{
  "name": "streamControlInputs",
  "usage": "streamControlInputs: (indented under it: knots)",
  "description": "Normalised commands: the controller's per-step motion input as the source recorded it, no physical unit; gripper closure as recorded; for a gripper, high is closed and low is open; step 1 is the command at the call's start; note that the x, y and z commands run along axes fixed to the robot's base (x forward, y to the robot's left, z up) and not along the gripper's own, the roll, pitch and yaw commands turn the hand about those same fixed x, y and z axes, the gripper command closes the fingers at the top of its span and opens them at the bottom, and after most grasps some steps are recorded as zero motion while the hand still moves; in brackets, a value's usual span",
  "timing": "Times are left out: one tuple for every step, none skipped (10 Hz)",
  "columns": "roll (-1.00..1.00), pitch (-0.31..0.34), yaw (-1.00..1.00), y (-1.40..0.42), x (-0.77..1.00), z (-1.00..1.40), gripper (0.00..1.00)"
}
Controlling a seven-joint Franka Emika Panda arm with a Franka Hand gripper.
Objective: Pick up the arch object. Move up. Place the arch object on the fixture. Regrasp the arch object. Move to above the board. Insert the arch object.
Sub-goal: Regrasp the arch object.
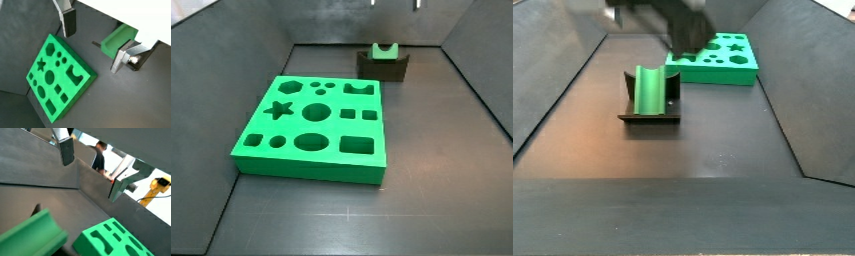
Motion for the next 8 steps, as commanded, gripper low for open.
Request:
streamControlInputs:
  knots:
    - [1.00,0.048,0.03,-0.38,-0.11,0.33,0.00]
    - [1.00,0.046,0.03,-0.21,-0.07,0.13,0.00]
    - [1.00,0.048,0.03,-0.09,-0.03,0.05,0.00]
    - [1.00,0.051,0.03,-0.05,-0.01,0.04,0.00]
    - [1.00,0.051,0.03,-0.04,-0.01,0.03,0.00]
    - [1.00,0.045,0.03,-0.03,-0.02,0.02,0.00]
    - [1.00,0.041,0.03,-0.03,-0.03,0.01,0.00]
    - [1.00,0.035,0.03,-0.03,-0.03,0.00,0.00]
